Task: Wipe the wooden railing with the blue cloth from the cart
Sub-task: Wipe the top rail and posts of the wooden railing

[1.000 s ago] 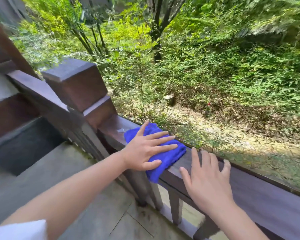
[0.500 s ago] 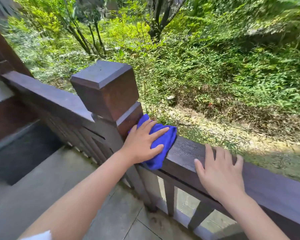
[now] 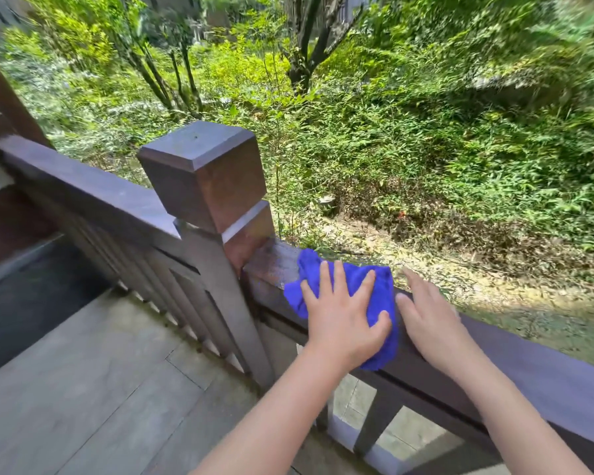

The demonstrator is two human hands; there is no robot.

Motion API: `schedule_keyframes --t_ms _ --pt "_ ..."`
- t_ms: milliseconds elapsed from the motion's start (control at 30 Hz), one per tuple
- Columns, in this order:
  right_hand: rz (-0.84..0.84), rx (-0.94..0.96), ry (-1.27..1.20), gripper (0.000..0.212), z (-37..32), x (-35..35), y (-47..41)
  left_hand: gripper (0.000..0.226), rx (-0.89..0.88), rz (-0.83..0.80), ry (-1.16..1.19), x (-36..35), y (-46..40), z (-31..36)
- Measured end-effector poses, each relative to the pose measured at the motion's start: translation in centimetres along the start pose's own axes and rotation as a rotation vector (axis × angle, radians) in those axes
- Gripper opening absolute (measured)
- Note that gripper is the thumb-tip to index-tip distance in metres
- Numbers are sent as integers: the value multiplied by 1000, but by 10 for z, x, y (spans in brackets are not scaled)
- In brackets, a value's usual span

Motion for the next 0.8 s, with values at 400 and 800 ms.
schedule_keyframes --t_ms 400,800 --pt "-155 419 365 63 -41 -11 2 66 -254 -182 57 34 0 -34" --pt "-83 379 449 60 -41 -23 23 57 -334 -93 -159 35 16 -30"
Point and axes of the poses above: each hand's wrist, its own y-axis away from the middle knuckle, its own x-axis out of the back of the hand, z = x × y, the point moved 8 cm from there along -y, towards the middle knuckle, and after that the axes turned 4 degrees about z, right-handed, at the moved point
